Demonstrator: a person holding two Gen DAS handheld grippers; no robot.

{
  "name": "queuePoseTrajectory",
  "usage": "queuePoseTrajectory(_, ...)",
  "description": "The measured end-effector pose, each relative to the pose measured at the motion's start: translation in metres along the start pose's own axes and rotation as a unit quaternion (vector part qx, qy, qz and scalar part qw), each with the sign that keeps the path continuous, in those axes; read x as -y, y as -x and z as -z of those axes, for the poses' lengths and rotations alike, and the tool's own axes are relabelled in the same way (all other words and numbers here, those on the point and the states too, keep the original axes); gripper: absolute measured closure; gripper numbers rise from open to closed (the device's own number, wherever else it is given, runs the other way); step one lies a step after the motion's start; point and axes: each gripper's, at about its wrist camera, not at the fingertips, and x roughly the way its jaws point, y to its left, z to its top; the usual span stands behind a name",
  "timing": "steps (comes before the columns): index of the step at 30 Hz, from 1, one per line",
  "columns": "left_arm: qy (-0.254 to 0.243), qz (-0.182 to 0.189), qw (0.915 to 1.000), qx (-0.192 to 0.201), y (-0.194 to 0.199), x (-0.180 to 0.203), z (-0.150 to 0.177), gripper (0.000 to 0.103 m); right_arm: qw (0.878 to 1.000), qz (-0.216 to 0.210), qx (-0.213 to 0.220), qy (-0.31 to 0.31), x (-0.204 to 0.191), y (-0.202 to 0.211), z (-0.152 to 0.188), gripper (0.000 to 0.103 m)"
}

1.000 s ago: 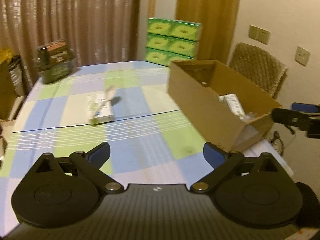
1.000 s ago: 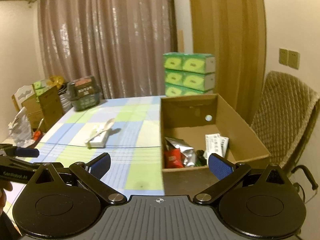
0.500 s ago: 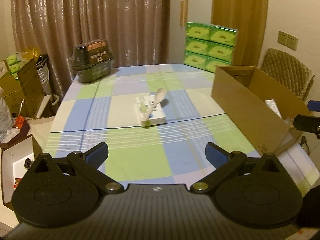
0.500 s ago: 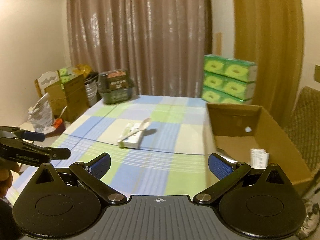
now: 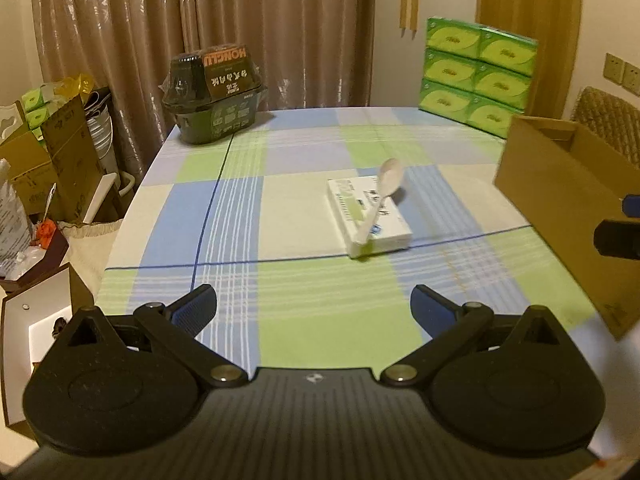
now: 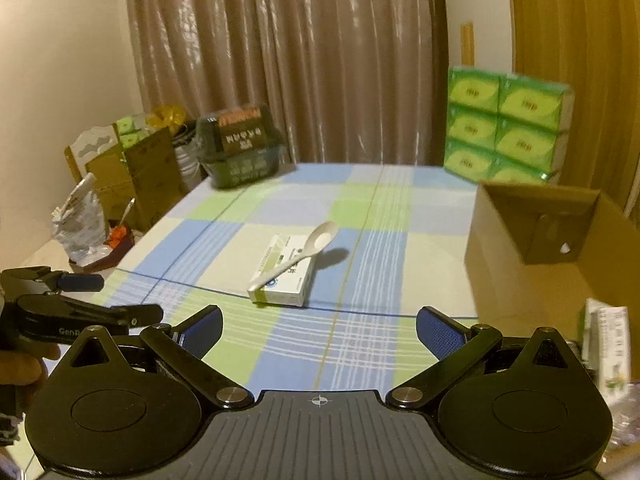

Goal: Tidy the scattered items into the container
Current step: 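Withdraw both tools from the box toward the spoon and medicine box, then grasp the white spoon handle with the right tool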

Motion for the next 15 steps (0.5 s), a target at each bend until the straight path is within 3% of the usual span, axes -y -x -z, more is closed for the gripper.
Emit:
queuePoseTrajectory(5,0.026,0.004,0.9996,0.005,-0.048,-0.016,-0.014,0.002,1.0,-0.001,-0.022,-0.002,0.004,-0.05,-0.005,0.01)
queuePoseTrajectory(8,0.016,0.004,0.9999,0.005,-0.072,-0.018,-0.02,0.002,0.999,-0.006,-0.035,-0.024,0.007,-0.075,-0.009,0.016)
queuePoseTrajectory(10,0.002,0.008,1.0,-0.001,-0.086,-0.019,-0.021,0.002,0.999,-0.01,-0.043,-0.032,0.008,-0.092,-0.014,0.027)
queuePoseTrajectory(15,-0.01,0.007,0.9998,-0.013,-0.111,-0.023,-0.016,0.002,0.998,-0.02,-0.053,-0.028,0.004,-0.127,-0.022,0.036)
